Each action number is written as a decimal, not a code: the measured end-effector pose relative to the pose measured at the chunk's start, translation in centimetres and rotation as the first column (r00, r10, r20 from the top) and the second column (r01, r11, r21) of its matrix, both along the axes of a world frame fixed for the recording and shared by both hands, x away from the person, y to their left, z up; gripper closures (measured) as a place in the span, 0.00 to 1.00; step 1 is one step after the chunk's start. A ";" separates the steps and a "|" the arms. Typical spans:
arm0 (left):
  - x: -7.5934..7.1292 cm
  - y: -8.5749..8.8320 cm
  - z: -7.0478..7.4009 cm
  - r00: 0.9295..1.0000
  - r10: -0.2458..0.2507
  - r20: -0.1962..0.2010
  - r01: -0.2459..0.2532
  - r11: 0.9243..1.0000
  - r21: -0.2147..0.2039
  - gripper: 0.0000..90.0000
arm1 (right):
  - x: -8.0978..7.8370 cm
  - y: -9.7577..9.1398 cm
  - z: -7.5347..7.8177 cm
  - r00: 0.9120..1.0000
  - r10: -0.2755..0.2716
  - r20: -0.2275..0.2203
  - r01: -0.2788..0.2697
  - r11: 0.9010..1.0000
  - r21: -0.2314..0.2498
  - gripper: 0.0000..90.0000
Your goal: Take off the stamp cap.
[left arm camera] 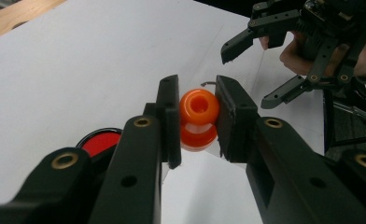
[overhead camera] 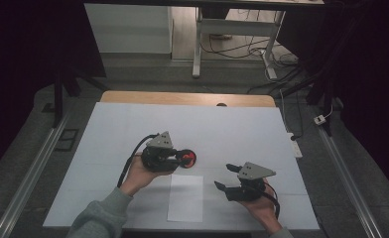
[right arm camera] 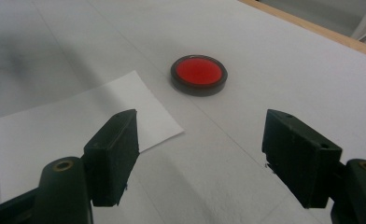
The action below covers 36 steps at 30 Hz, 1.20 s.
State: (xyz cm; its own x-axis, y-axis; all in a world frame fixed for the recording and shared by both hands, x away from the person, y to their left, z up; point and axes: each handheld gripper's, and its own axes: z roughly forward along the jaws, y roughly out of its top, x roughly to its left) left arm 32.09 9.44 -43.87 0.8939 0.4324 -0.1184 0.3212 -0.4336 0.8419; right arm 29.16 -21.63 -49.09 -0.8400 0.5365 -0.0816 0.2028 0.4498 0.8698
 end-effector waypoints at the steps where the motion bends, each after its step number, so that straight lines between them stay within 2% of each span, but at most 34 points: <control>1: 0.0 0.0 0.0 1.000 0.000 0.001 0.000 1.000 0.000 0.80 | 0.0 0.1 0.0 1.000 0.001 0.002 -0.001 1.000 0.002 0.30; 6: 0.1 0.1 0.0 1.000 0.003 0.001 -0.003 1.000 -0.001 0.80 | 0.1 0.5 0.1 1.000 0.010 -0.004 -0.010 1.000 0.013 0.30; 19: 0.1 0.0 0.0 1.000 0.002 0.002 -0.002 1.000 -0.006 0.80 | 0.2 1.7 -0.1 0.999 0.032 -0.013 -0.032 0.999 0.000 0.30; 36: 0.1 -0.3 -0.1 1.000 -0.002 -0.003 0.002 1.000 -0.005 0.80 | 0.4 3.4 0.2 0.999 0.054 -0.004 -0.054 0.999 0.005 0.31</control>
